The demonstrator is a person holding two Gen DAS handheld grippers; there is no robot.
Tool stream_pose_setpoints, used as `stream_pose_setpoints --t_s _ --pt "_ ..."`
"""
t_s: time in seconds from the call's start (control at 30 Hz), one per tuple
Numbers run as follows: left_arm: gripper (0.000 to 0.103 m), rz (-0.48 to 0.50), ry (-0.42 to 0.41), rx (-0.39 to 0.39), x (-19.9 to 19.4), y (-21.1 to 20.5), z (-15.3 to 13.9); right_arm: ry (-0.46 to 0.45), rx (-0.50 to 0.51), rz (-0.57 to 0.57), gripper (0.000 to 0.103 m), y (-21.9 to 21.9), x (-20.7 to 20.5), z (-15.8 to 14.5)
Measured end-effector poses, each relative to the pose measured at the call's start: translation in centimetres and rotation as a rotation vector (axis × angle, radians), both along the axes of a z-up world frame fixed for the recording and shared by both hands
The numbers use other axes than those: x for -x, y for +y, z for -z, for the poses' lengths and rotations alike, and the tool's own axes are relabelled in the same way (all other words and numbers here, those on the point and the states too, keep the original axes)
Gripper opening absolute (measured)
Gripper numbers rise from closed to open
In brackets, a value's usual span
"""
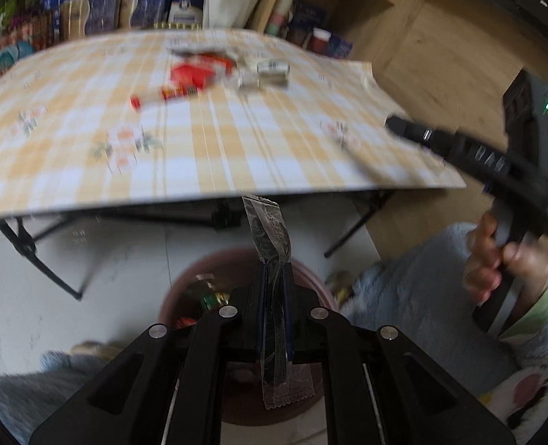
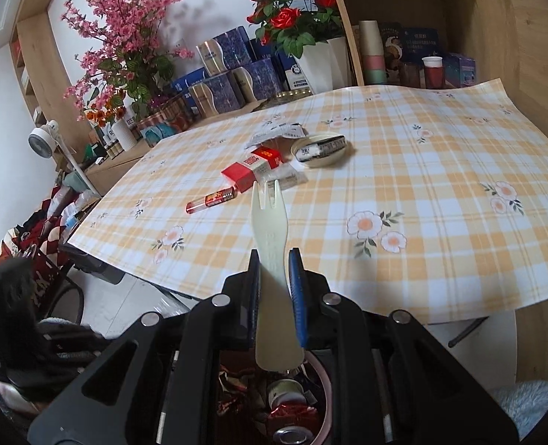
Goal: Collect trash
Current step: 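Carry the clear wrapper over the bin and open the left gripper while the right gripper carries the fork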
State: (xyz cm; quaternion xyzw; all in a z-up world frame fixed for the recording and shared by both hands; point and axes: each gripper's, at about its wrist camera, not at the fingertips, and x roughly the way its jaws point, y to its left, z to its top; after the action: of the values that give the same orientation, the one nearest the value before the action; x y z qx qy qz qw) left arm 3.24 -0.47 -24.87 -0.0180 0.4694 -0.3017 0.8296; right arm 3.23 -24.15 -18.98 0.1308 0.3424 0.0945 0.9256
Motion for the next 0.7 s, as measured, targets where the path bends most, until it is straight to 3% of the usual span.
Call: stream_pose_setpoints --t_s 0.23,0.4,0.7 --pt "0.009 -0.011 0.183 -0.015 -1.2 -0.4 5.6 0.008 0.021 0.0 0.019 0.3 0.7 0.1" --pt "0.009 -0.017 0.229 -0.021 -2.1 -0.6 6.9 0.043 0.021 0.005 0.019 0.2 1.1 1.1" --pt "0.011 0.019 0.226 -0.05 -1.8 -1.7 7.1 0.075 0.055 -0.03 0.019 1.7 1.3 2.2"
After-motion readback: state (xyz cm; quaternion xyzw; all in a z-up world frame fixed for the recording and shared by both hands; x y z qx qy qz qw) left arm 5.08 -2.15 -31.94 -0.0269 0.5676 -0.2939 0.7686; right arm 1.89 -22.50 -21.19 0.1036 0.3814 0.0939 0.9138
